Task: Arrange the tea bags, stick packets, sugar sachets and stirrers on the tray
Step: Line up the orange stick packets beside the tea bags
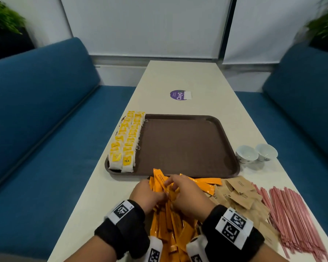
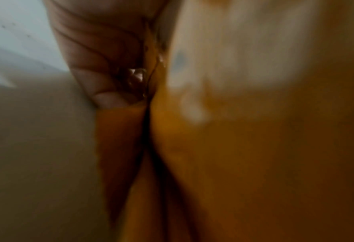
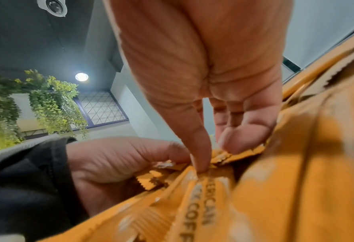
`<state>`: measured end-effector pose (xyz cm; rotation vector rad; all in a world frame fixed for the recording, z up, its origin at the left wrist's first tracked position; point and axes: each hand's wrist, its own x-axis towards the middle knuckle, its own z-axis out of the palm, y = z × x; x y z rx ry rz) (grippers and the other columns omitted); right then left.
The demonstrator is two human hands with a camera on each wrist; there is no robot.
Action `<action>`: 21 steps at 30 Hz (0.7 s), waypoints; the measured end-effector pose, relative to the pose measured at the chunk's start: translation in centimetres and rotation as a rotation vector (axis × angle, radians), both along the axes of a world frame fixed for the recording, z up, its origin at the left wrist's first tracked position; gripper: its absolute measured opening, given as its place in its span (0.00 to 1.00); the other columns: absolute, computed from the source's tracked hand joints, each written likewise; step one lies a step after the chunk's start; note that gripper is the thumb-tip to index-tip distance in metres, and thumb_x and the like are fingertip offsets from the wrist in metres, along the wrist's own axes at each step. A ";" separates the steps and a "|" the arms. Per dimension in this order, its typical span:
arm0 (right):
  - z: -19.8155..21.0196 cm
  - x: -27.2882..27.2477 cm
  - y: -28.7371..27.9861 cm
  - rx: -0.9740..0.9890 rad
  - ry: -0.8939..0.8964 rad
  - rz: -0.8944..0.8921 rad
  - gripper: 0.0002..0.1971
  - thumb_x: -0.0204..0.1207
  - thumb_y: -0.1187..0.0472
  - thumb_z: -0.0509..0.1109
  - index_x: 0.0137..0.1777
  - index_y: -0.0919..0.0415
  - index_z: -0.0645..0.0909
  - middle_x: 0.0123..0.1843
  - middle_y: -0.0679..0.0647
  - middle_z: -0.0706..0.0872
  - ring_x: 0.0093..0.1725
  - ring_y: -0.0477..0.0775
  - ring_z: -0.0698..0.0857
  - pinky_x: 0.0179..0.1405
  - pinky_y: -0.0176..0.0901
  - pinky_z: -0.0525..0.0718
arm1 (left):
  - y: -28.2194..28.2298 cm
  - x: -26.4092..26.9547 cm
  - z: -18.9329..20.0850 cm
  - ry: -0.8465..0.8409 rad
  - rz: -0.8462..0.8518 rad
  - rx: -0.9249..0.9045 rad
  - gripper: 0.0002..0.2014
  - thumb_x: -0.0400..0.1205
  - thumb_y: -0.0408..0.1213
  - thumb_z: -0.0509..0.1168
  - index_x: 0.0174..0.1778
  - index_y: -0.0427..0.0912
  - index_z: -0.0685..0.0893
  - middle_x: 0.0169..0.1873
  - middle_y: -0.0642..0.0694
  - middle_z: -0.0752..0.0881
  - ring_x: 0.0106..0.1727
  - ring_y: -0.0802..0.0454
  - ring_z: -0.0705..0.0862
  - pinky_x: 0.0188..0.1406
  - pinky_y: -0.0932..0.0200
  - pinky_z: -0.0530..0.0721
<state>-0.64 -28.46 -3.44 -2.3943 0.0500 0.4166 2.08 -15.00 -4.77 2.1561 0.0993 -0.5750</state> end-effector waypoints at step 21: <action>-0.4 0.0 -0.2 -0.026 -0.079 -0.191 0.15 0.75 0.64 0.72 0.59 0.50 0.75 0.58 0.49 0.76 0.50 0.46 0.78 0.51 0.36 0.83 | 2.3 -0.3 -0.1 0.027 0.132 -0.092 0.24 0.77 0.32 0.69 0.69 0.39 0.71 0.57 0.40 0.82 0.57 0.42 0.82 0.56 0.49 0.82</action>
